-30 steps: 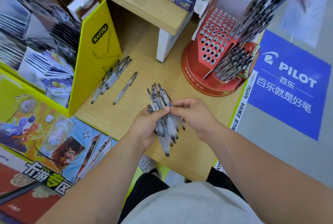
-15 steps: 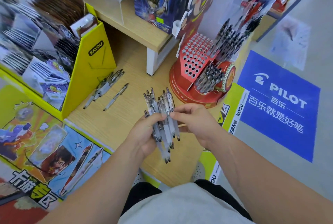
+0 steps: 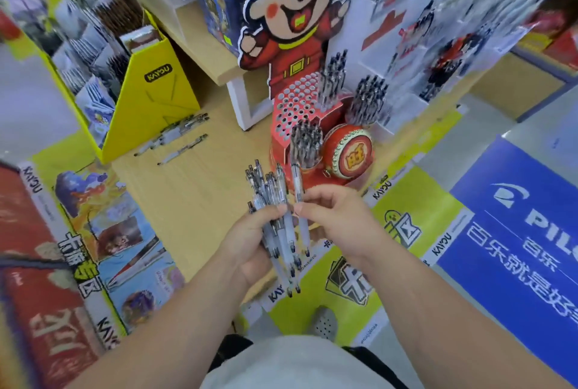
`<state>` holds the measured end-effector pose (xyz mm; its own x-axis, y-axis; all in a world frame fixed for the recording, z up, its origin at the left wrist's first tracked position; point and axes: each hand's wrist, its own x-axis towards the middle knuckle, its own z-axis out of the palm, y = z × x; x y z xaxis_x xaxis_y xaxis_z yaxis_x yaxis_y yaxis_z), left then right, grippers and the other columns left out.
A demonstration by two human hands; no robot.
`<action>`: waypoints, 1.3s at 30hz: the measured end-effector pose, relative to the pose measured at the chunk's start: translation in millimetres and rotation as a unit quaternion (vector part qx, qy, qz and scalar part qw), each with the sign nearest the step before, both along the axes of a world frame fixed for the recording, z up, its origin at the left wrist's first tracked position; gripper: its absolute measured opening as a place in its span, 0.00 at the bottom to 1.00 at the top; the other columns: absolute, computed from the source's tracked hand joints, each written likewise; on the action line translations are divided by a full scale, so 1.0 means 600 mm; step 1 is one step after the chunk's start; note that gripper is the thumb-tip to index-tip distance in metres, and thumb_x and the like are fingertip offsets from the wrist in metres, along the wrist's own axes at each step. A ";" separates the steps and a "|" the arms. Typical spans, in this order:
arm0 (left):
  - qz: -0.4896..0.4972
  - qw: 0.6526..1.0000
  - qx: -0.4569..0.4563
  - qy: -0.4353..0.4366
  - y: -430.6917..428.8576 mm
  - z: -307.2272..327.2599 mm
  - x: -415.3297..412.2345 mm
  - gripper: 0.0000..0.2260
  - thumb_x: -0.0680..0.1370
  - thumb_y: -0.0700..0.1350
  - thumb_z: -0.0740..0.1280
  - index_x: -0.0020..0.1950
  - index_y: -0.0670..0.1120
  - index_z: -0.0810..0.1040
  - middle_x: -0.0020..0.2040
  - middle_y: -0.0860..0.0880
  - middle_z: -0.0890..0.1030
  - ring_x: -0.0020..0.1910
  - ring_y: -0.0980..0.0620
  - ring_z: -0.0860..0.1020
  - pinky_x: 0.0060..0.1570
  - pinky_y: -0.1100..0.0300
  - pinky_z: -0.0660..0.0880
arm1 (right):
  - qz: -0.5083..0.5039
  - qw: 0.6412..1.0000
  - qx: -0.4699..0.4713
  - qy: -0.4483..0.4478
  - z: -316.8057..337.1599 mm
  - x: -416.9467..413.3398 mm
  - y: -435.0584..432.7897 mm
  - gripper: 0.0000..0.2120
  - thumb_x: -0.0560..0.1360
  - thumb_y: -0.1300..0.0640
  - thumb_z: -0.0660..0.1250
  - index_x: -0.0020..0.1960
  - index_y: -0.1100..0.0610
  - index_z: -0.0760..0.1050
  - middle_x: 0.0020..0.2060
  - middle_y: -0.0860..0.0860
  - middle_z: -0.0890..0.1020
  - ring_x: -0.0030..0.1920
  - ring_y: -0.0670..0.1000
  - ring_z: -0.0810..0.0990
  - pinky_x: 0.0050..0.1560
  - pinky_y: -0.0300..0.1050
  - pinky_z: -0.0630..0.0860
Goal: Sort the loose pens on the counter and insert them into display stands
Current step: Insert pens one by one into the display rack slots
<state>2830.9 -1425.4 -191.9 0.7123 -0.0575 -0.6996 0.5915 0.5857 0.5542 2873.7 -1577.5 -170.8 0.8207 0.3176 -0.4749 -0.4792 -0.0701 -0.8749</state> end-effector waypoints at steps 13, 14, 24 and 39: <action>0.042 0.993 0.109 0.013 -0.114 0.106 0.009 0.07 0.78 0.39 0.70 0.40 0.40 0.82 0.35 0.43 0.82 0.30 0.48 0.79 0.40 0.52 0.76 | 0.003 1.000 0.006 -0.030 0.072 0.020 -0.168 0.37 0.76 0.69 0.69 0.77 0.43 0.62 0.53 0.57 0.81 0.46 0.49 0.80 0.37 0.47 0.79; 0.047 0.993 0.110 0.012 -0.115 0.109 0.016 0.07 0.78 0.39 0.70 0.40 0.40 0.82 0.35 0.43 0.81 0.31 0.48 0.78 0.40 0.52 0.76 | 0.000 0.999 0.018 -0.028 0.076 0.028 -0.170 0.35 0.76 0.69 0.69 0.75 0.43 0.64 0.56 0.58 0.81 0.49 0.52 0.81 0.40 0.50 0.81; 0.081 0.995 0.046 -0.020 -0.110 0.140 0.110 0.04 0.77 0.40 0.70 0.44 0.41 0.84 0.34 0.46 0.83 0.30 0.51 0.80 0.38 0.56 0.77 | -0.047 0.993 -0.004 -0.109 0.139 0.143 -0.181 0.35 0.75 0.71 0.69 0.72 0.41 0.64 0.50 0.56 0.83 0.44 0.52 0.80 0.36 0.46 0.78; 0.178 0.982 0.060 -0.006 -0.134 0.140 0.254 0.15 0.65 0.46 0.75 0.50 0.43 0.83 0.37 0.48 0.83 0.32 0.52 0.80 0.39 0.54 0.75 | -0.075 0.986 0.045 -0.141 0.125 0.339 -0.226 0.11 0.78 0.66 0.68 0.57 0.54 0.77 0.45 0.59 0.82 0.40 0.52 0.84 0.42 0.49 0.82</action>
<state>2983.1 -1505.9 -108.1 0.6801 0.2780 -0.6783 0.3551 0.6846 0.6366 3076.8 -1713.2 -96.1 0.9572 0.2127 -0.1961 -0.2145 0.0666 -0.9745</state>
